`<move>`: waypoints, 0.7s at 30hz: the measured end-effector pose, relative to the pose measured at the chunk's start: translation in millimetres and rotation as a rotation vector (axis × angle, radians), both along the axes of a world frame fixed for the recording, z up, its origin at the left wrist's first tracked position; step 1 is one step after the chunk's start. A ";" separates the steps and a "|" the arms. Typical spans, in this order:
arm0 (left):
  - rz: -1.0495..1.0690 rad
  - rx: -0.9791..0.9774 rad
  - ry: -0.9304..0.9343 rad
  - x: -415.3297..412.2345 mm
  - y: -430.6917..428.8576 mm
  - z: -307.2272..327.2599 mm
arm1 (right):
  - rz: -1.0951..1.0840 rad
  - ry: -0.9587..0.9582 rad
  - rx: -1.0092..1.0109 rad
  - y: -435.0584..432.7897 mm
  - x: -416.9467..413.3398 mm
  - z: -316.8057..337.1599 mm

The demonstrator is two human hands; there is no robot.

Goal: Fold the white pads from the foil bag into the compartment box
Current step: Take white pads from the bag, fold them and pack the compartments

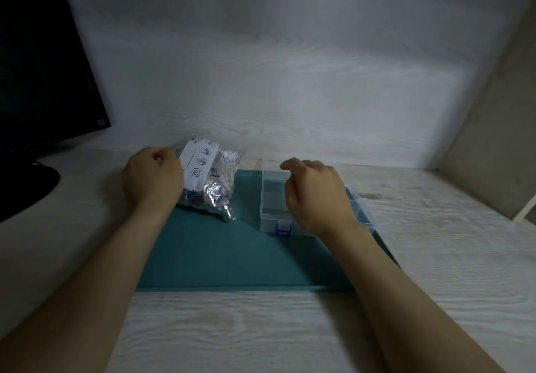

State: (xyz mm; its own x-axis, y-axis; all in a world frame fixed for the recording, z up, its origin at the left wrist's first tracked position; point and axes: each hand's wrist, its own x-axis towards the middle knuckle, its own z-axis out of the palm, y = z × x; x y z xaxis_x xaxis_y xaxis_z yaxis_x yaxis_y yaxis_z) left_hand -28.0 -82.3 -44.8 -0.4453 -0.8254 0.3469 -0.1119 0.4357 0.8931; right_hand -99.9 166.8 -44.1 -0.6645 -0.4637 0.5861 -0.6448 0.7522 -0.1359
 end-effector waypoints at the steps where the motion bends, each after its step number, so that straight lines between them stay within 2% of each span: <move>1: -0.017 0.059 0.002 2.1 1.0 0.4 | 0.014 0.037 0.032 -5.7 2.3 0.6; 5: -0.098 0.159 0.040 1.0 -1.1 -3.6 | 0.093 0.171 0.113 -34.8 12.1 4.6; 9: -0.224 0.201 0.043 -2.4 -2.7 -6.5 | 0.188 0.163 0.176 -67.6 22.2 7.1; 12: -0.278 0.246 0.071 -1.4 -3.8 -5.0 | 0.172 0.159 0.231 -88.5 26.3 1.8; 17: -0.320 0.303 0.163 1.6 -3.2 0.3 | 0.094 0.163 0.167 -101.3 22.8 -10.8; 21: -0.338 0.277 0.206 3.0 -1.6 2.4 | 0.061 0.182 0.068 -102.5 25.2 -10.8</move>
State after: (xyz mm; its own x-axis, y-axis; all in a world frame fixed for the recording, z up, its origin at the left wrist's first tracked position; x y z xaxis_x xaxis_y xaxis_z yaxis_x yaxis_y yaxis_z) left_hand -25.0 -83.9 -42.4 -0.6500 -0.7197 0.2437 0.1862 0.1601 0.9694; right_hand -74.7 64.3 -54.9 -0.5197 -0.5429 0.6597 -0.6990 0.7142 0.0371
